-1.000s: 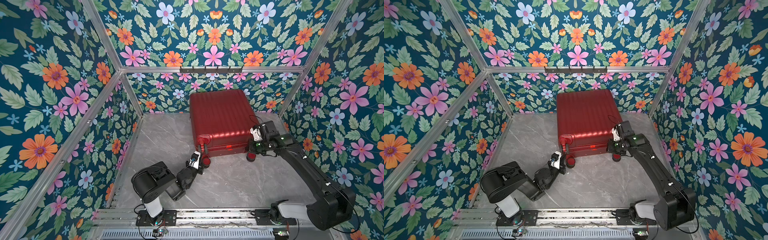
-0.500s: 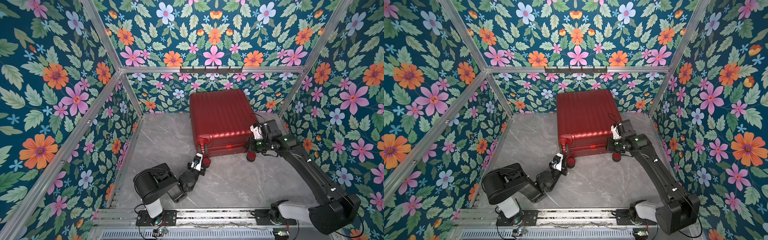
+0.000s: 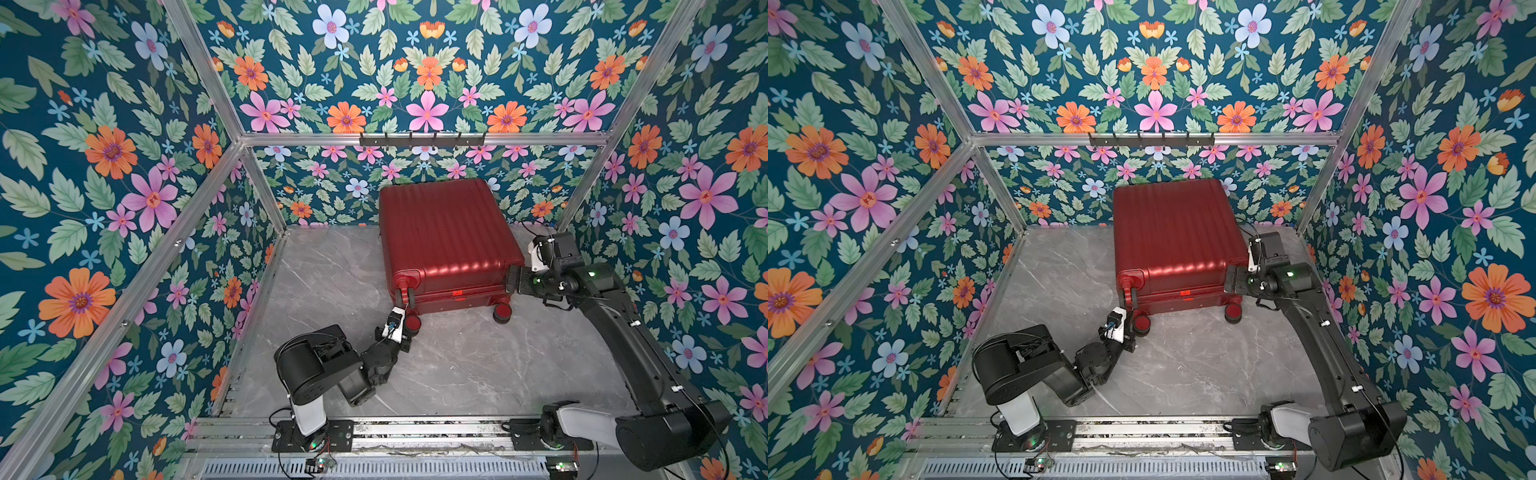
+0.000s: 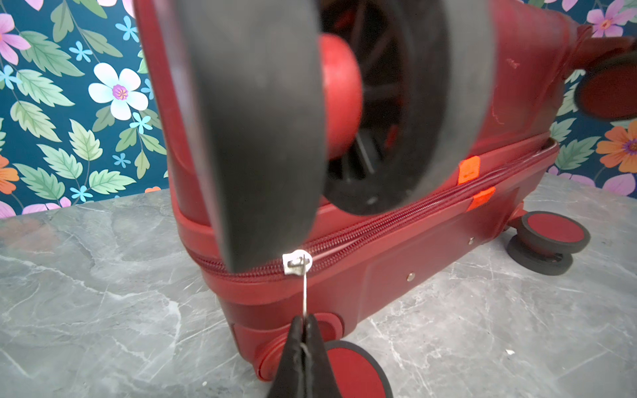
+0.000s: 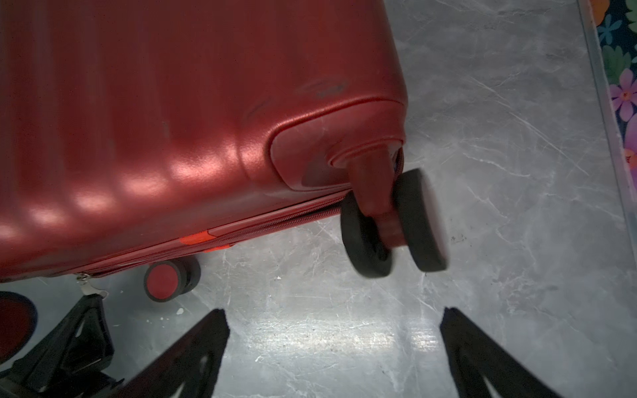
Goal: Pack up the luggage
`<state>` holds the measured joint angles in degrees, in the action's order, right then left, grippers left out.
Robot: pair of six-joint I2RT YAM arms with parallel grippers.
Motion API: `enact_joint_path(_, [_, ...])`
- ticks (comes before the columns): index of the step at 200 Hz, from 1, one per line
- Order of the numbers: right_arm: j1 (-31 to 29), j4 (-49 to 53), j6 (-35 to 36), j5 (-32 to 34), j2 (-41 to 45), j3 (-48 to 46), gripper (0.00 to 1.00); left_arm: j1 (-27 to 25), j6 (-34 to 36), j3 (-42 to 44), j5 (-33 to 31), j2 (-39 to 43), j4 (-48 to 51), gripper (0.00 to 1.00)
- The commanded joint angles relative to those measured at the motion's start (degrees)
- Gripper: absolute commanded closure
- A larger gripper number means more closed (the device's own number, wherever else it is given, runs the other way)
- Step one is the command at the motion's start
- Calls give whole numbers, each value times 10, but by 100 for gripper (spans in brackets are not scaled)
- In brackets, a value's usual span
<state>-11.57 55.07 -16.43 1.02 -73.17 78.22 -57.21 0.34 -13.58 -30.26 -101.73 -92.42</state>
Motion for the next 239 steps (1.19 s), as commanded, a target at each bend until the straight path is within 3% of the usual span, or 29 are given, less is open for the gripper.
enact_joint_path(1, [1,10,30,49,-26,15,3,0,-3,-2,-7,0,-34,100])
enact_joint_path(49, [4,3,55,59,-90,44,3,0,-4,-6,1,-3,-34,100])
enact_joint_path(92, [11,-6,56,51,-128,50,12,0,-3,-7,3,-3,-34,100])
enact_joint_path(206, [52,-69,47,-36,-129,0,52,0,-7,-11,4,-10,-34,100])
enact_joint_path(239, [52,-77,46,-63,-120,-10,75,1,-6,-10,2,-9,-34,100])
